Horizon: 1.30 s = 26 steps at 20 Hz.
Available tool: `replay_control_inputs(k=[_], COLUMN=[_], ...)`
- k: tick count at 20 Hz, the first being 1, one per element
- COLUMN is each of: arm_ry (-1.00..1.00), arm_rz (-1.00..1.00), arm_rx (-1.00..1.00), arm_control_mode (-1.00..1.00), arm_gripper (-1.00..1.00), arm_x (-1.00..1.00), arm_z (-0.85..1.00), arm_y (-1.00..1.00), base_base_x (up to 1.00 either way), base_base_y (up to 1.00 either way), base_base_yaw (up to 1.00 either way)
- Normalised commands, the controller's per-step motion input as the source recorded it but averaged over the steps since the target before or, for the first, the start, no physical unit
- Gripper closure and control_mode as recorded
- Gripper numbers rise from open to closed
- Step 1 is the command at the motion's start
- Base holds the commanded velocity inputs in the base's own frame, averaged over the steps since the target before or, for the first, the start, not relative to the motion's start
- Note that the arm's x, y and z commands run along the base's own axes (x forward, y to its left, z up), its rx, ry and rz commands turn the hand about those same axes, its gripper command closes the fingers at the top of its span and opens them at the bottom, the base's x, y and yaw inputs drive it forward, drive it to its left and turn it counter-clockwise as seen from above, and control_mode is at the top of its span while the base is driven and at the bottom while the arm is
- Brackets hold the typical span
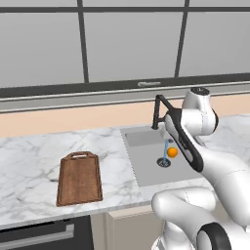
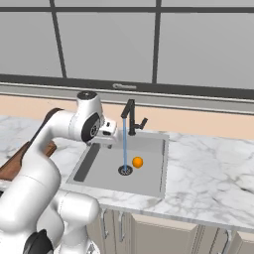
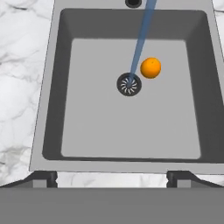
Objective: Pick the orange from the sink and place it on the cutting board to airdry. Then turn off the sink faucet.
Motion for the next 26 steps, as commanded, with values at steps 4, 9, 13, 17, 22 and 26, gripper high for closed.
replay_control_inputs(k=[4,9,13,17,22,26], arm_ry=[0.0,0.0,0.01,0.01,0.01,0.02], arm_rz=[0.0,0.0,0.0,0.0,0.0,0.0], arm_rx=[0.0,0.0,0.0,0.0,0.0,0.0], arm_control_mode=[-1.0,-1.0,-1.0,-1.0,-1.0,-1.0], arm_gripper=[-1.0,-1.0,-1.0,-1.0,-1.0,-1.0], arm_x=[0.14,0.19,0.27,0.22,0.15,0.22], arm_z=[-0.22,-0.26,-0.36,-0.33,-0.18,-0.18], arm_y=[-0.29,-0.28,-0.25,-0.19,-0.06,-0.03], base_base_x=[0.0,0.0,0.0,0.0,0.0,0.0], base_base_y=[0.0,0.0,0.0,0.0,0.0,0.0], base_base_yaw=[0.0,0.0,0.0,0.0,0.0,0.0])
